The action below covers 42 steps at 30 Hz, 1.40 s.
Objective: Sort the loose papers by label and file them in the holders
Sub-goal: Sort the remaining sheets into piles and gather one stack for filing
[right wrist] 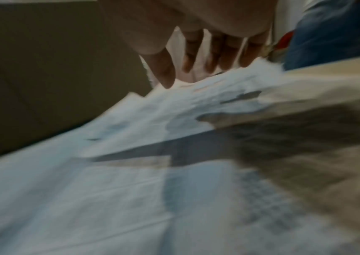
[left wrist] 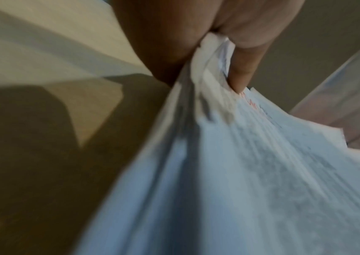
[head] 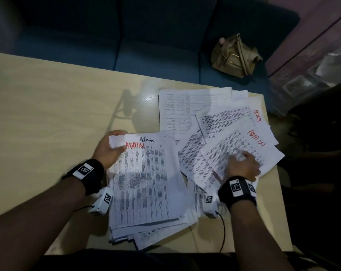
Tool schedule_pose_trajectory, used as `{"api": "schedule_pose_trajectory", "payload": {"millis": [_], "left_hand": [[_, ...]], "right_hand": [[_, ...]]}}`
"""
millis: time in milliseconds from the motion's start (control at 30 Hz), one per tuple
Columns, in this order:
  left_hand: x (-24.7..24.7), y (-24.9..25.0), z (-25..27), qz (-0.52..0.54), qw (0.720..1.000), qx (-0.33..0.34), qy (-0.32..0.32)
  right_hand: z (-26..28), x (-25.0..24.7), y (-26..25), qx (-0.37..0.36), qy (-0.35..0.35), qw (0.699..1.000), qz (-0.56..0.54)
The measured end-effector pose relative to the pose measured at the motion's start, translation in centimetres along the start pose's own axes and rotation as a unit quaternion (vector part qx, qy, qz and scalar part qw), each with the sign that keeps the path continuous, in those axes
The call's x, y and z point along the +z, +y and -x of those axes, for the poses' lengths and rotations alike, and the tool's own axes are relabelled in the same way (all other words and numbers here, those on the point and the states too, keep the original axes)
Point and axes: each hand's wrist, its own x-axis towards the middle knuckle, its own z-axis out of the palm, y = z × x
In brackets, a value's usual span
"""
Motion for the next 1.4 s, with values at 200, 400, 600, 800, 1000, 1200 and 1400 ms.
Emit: {"api": "schedule_pose_trajectory", "payload": {"millis": [200,400,600,800,1000,1200,1400], "left_hand": [[1.8,2.4,-0.4,-0.001,1.0,0.001,-0.006],[2.4,2.0,0.6,0.034,0.996,-0.078,-0.04],[1.8,0.1,2.0,-0.082,0.99,-0.101,-0.062],[1.5,1.1,1.4,-0.073,0.992,-0.099,-0.017],[0.7,2.7,0.6,-0.049,0.996,-0.08,0.006],[0.5,2.8,-0.4,-0.073,0.993,-0.087,0.017],[0.8,2.0,-0.2,-0.002,0.993,-0.117,0.017]], "right_hand": [[-3.5,-2.0,6.3,0.176,-0.057,0.981,-0.051],[-3.5,-2.2,7.4,0.085,-0.032,0.995,-0.051],[-4.2,-3.3,7.9,0.073,0.026,0.995,-0.061],[-5.1,-4.2,7.2,0.072,0.046,0.993,-0.076],[-6.8,-4.3,3.9,0.071,0.005,0.988,-0.138],[-7.5,-1.2,-0.2,0.154,-0.059,0.979,-0.123],[-7.8,1.5,-3.0,0.19,-0.09,0.963,-0.17]]}}
